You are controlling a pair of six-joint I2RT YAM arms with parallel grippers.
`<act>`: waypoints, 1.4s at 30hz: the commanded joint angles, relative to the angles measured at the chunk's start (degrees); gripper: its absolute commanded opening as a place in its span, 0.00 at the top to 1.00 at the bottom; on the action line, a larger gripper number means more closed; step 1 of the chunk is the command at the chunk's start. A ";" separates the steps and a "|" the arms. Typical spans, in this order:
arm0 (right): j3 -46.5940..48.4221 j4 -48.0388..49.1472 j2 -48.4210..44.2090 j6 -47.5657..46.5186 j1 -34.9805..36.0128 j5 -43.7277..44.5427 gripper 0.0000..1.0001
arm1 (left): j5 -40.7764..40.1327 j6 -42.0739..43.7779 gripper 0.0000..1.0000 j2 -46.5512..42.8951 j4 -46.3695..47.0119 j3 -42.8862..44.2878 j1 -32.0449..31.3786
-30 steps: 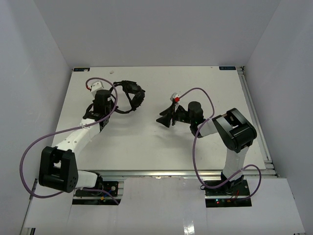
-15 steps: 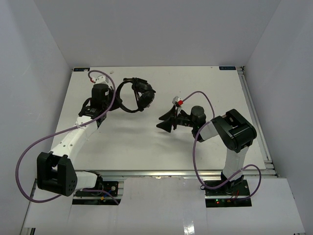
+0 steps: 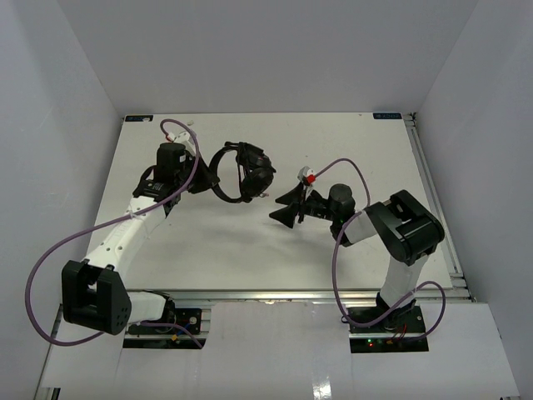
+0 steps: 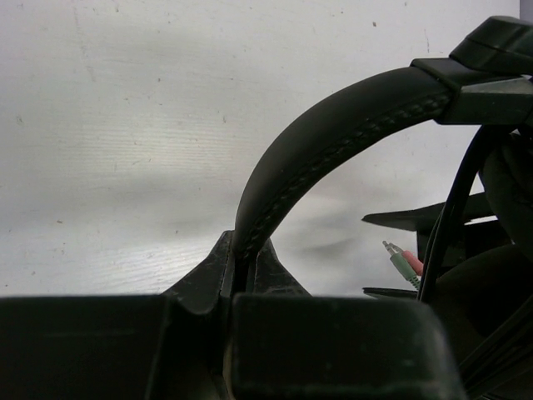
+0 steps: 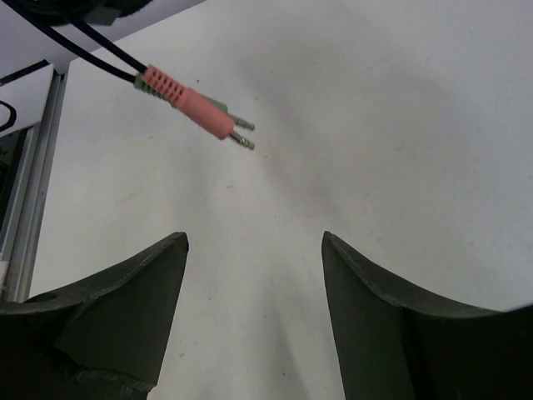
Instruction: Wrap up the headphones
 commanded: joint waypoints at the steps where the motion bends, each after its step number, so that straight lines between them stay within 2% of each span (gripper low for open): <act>1: 1.38 20.15 -7.07 -10.15 0.71 0.52 0.27 | 2.66 0.71 1.00 -4.83 -1.43 3.29 -0.35; 5: 1.59 13.84 -10.51 -13.60 1.26 0.14 0.26 | 2.24 1.24 1.00 -5.83 -2.84 3.83 -0.28; 14: 4.25 6.51 -12.55 -18.21 3.51 -2.29 0.25 | 6.02 1.34 1.00 -6.13 -3.95 4.26 -0.28; 20: 4.96 4.20 -12.90 -19.65 4.56 -2.22 0.26 | 6.89 1.36 1.00 -5.97 -4.34 4.65 -0.28; 28: 4.17 4.87 -11.78 -19.02 4.82 -3.47 0.33 | 8.71 0.55 1.00 -5.71 -3.31 4.17 -0.28; 38: 2.84 14.27 -7.88 -12.76 4.84 -1.99 0.56 | 10.89 0.15 1.00 -5.18 -2.35 3.52 -0.28; 42: 3.28 14.79 -6.94 -12.46 4.84 -2.19 0.71 | 10.92 0.46 1.00 -5.08 -2.02 3.80 -0.36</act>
